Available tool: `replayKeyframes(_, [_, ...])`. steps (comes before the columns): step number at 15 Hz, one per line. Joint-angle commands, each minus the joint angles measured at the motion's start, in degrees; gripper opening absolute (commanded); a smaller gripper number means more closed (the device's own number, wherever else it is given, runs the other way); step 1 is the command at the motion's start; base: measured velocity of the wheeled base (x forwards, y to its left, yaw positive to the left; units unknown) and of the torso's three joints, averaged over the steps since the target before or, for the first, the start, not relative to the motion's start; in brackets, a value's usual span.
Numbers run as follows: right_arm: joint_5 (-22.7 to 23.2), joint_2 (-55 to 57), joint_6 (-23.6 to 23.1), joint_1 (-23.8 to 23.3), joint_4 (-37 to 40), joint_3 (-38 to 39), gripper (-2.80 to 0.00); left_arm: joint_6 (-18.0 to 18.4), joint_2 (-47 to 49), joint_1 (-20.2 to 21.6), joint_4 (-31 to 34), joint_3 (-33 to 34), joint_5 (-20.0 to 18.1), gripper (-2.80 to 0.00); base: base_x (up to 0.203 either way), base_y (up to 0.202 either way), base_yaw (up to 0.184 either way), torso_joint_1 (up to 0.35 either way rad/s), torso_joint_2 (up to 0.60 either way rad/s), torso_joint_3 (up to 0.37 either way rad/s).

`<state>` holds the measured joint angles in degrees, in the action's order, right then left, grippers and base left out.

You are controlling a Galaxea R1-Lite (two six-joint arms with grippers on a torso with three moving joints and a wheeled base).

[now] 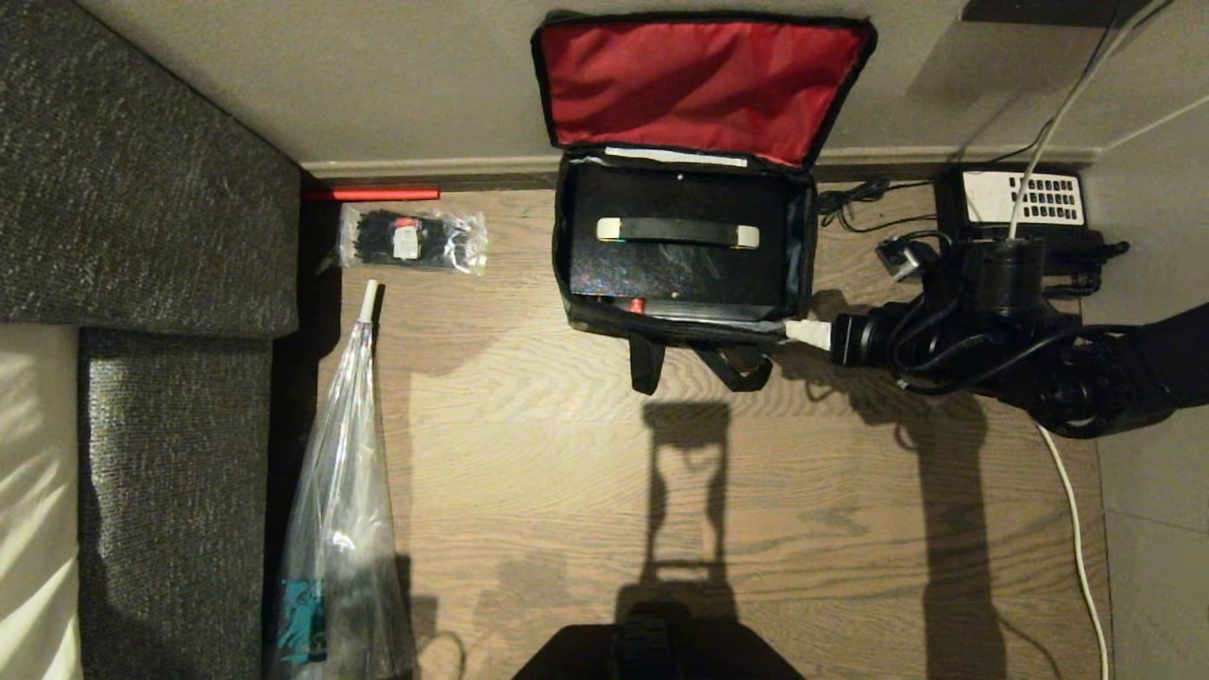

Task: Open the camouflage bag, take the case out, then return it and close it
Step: Grip the handle

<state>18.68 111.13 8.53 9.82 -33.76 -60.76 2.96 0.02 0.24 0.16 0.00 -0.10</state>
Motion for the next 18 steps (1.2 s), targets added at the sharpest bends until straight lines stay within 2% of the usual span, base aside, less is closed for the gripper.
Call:
replayKeyframes(1, [0.1,-2.9,-0.1,1.5,0.8,2.5,0.00,0.0,-0.1,0.0,0.0,0.2,0.0,-2.80,0.000,0.000,0.000,0.000,0.00,0.000])
replayKeyframes(2, [0.1,-4.3,0.4,2.9,1.4,4.5,0.00,0.0,0.0,0.0,0.0,0.2,0.0,-2.80,0.000,0.000,0.000,0.000,0.00,0.000])
replayKeyframes(3, [0.1,-4.7,3.5,4.3,1.3,4.7,0.00,0.0,-0.1,0.0,0.0,0.1,0.0,-2.80,0.000,0.000,0.000,0.000,0.00,0.000])
replayKeyframes(5, [-0.5,-4.7,15.1,6.3,1.5,2.9,0.00,0.0,-0.1,0.0,0.0,0.2,0.0,-2.80,0.000,0.000,0.000,0.000,0.00,0.000])
replayKeyframes(7, [-7.0,-3.5,21.4,9.5,2.0,0.5,0.00,0.0,-0.1,0.0,0.0,0.1,0.0,-2.80,0.000,0.000,0.000,0.000,0.00,0.000])
replayKeyframes(9, [-16.4,-1.4,23.7,12.7,2.9,-1.2,0.00,0.0,-0.1,0.0,0.0,0.2,0.0,-2.80,0.000,0.000,0.000,0.000,0.00,0.000])
replayKeyframes(10, [-19.1,-0.6,24.9,14.3,4.8,-2.1,0.00,0.0,-0.1,0.0,0.0,0.2,0.0,-2.80,0.000,0.000,0.000,0.000,0.00,0.000])
replayKeyframes(14, [-24.1,1.4,32.8,16.3,14.9,-7.8,0.00,0.0,-0.1,0.0,0.0,0.2,0.0,-2.80,0.000,0.000,0.000,0.000,0.00,0.000])
replayKeyframes(18, [-26.3,2.9,35.7,16.7,16.3,-13.2,0.00,0.0,-0.1,0.0,0.0,0.2,0.0,-2.80,0.000,0.000,0.000,0.000,0.00,0.000])
